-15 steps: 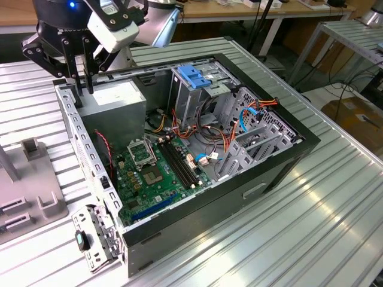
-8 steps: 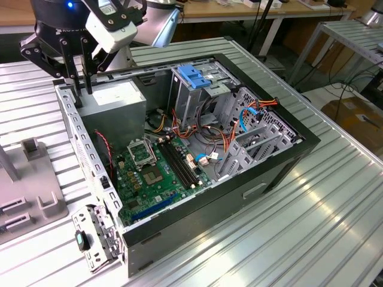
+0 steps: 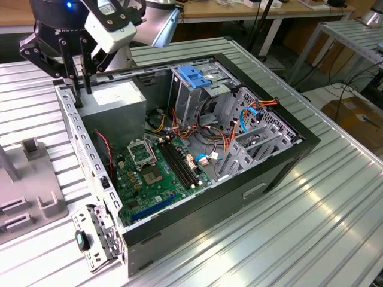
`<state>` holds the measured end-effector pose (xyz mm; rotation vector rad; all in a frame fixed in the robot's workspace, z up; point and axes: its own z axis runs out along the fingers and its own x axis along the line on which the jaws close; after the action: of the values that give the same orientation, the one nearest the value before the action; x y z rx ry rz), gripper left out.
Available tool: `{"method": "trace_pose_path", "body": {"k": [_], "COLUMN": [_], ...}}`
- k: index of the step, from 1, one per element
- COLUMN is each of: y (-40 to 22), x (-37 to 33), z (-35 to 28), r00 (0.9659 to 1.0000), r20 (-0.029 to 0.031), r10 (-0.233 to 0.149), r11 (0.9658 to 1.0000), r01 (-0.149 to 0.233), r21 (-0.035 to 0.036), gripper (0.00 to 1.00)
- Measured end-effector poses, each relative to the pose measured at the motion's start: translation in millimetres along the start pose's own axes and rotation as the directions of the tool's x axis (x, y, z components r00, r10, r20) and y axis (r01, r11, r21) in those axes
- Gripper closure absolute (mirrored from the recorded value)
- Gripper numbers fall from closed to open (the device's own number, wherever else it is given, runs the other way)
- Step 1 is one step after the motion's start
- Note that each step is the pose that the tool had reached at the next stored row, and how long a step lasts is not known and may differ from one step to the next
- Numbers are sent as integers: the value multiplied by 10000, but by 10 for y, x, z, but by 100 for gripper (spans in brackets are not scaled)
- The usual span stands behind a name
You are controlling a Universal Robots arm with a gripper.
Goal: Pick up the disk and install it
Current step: 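Reach for the disk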
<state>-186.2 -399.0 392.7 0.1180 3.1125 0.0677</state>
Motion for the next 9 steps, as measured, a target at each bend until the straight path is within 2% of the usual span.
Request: {"method": "trace_pose_path", "body": {"k": [9], "y": [-7], "x": [87], "z": [-1], "r00": [10000], "r20": [0], "r10": [-1], "r11": [10000], "r01": [1], "r21": [0], "gripper": [76]}}
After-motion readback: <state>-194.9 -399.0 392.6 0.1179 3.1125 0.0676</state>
